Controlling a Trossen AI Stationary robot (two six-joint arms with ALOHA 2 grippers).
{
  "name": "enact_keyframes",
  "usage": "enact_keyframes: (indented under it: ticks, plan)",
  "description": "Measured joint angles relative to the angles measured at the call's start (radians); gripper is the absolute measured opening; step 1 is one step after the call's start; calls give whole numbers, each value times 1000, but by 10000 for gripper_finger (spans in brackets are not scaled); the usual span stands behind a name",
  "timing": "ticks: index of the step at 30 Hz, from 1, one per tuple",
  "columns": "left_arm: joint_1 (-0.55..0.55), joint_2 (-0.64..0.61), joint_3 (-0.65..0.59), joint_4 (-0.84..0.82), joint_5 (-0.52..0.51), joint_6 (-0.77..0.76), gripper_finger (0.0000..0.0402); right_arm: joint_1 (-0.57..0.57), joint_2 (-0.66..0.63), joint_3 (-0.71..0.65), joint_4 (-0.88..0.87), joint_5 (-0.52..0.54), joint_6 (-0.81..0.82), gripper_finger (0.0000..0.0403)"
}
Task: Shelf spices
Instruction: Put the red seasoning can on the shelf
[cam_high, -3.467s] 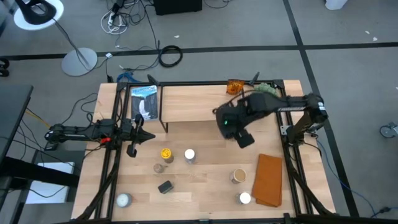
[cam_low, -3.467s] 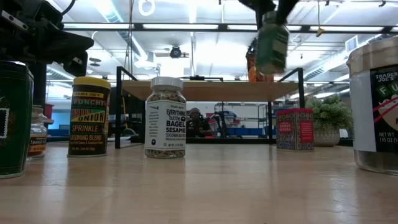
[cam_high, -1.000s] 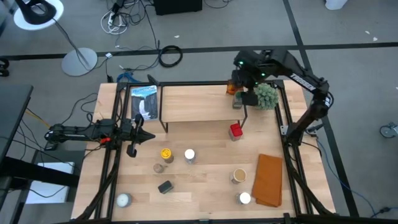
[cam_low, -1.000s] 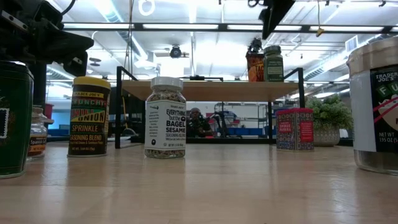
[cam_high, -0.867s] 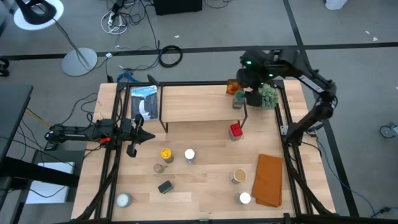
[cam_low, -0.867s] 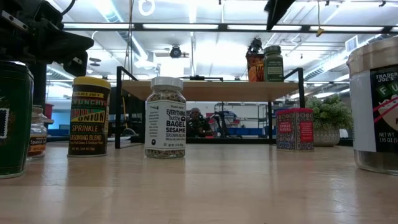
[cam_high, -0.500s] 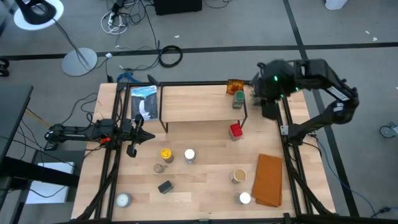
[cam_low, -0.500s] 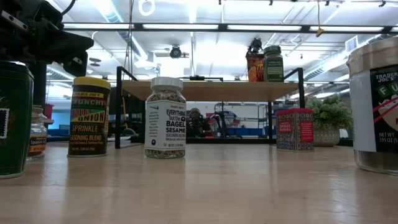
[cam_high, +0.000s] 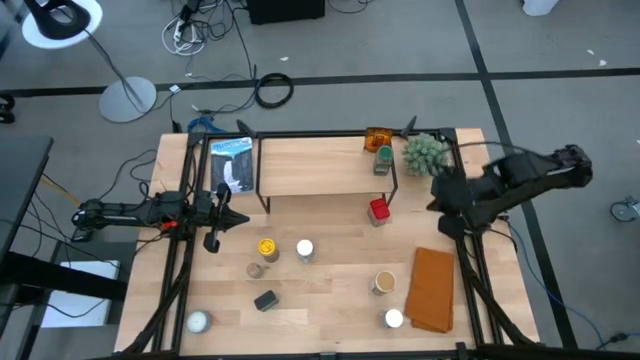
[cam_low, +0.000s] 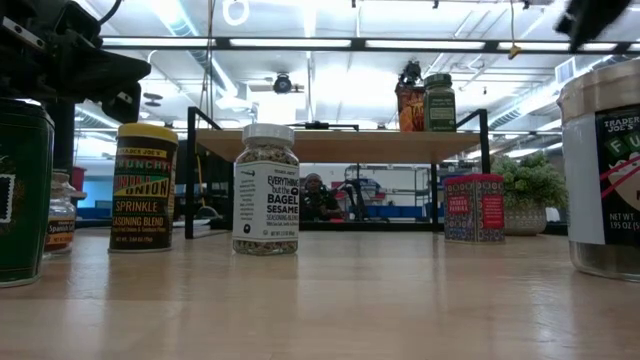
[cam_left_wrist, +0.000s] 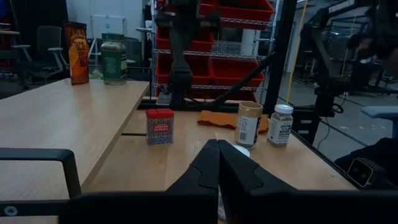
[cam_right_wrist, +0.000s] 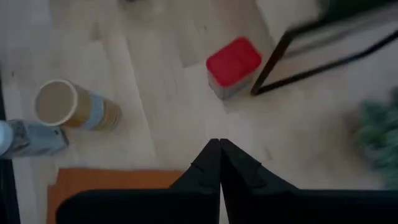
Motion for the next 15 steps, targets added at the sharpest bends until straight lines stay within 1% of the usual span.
enact_keyframes:
  ticks: [3,8,12,15]
  plan:
    - [0,0,0,0,0,0,7,105,-39,-150,79,54,147,3]
    - [0,0,0,0,0,0,7,265,-16,-338,294,117,305,2]
    - [0,0,0,0,0,0,7,363,34,-421,510,175,360,1]
    - [0,0,0,0,0,0,7,403,78,-434,570,218,413,1]
